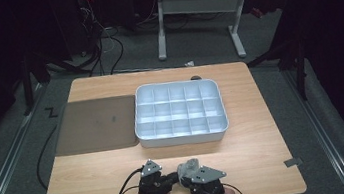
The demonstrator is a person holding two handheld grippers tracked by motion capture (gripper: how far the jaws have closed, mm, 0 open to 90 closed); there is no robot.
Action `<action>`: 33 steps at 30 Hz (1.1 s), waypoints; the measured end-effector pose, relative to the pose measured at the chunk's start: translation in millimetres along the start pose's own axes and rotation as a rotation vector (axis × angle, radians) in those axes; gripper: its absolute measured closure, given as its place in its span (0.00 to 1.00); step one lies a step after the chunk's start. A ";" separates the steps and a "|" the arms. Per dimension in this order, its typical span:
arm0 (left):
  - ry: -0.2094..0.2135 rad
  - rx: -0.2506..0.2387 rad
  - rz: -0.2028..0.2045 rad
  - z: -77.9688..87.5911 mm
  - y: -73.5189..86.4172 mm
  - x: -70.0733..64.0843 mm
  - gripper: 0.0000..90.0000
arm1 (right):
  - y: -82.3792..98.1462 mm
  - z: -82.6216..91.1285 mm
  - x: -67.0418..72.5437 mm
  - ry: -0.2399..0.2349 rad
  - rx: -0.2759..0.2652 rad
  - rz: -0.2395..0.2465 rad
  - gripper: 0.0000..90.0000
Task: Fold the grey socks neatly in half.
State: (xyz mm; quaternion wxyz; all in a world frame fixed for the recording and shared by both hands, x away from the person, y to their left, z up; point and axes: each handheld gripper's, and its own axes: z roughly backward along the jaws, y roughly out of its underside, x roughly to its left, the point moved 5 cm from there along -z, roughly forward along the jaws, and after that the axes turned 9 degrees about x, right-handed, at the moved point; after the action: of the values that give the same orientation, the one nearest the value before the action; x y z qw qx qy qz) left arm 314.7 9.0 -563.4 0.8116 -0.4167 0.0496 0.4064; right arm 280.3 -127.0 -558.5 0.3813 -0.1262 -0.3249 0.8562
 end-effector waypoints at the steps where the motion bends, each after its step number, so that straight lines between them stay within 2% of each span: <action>1: -0.002 -0.004 -0.002 1.9 0.0 1.1 0.91 | -0.5 -0.8 -0.2 -0.002 0.005 -0.005 0.99; 5: -0.013 -0.048 0.001 17.0 -3.7 5.6 0.91 | -0.6 -1.7 -0.7 -0.002 0.008 -0.010 0.99; 8: -0.031 -0.091 -0.046 28.1 -10.9 -2.8 0.94 | -0.3 -1.8 -0.4 0.004 0.008 -0.001 0.99; 10: -0.041 -0.110 -0.096 29.4 -16.7 -12.3 0.96 | 0.0 -1.9 -0.4 0.004 0.007 -0.001 0.99; 12: -0.055 -0.118 -0.130 24.1 -22.1 -21.0 0.98 | 0.0 -2.0 -0.4 0.004 0.006 0.000 0.99; 15: -0.059 -0.112 -0.155 12.6 -25.8 -27.8 1.00 | 0.2 -2.1 0.1 0.005 0.005 0.000 0.99; 18: -0.103 -0.094 -0.213 -0.8 -25.5 -33.0 1.00 | 0.6 -2.2 -0.4 0.004 0.003 -0.002 0.99; 20: -0.133 -0.078 -0.232 -7.3 -23.5 -30.6 1.00 | 0.8 -2.1 -0.2 0.003 0.003 -0.004 0.99; 27: -0.176 -0.072 -0.258 -9.0 -18.5 -22.9 1.00 | 0.9 -2.2 -0.1 0.004 0.003 0.000 0.98; 33: -0.183 -0.055 -0.247 -13.5 -15.0 -17.0 1.00 | 1.3 -2.2 -0.6 0.002 -0.002 -0.004 0.97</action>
State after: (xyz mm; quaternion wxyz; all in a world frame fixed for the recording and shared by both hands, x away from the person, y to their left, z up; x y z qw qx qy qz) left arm 317.4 -16.1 -555.5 0.8449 -0.4029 -0.0874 0.3409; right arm 281.0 -127.1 -561.0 0.3832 -0.1267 -0.3258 0.8550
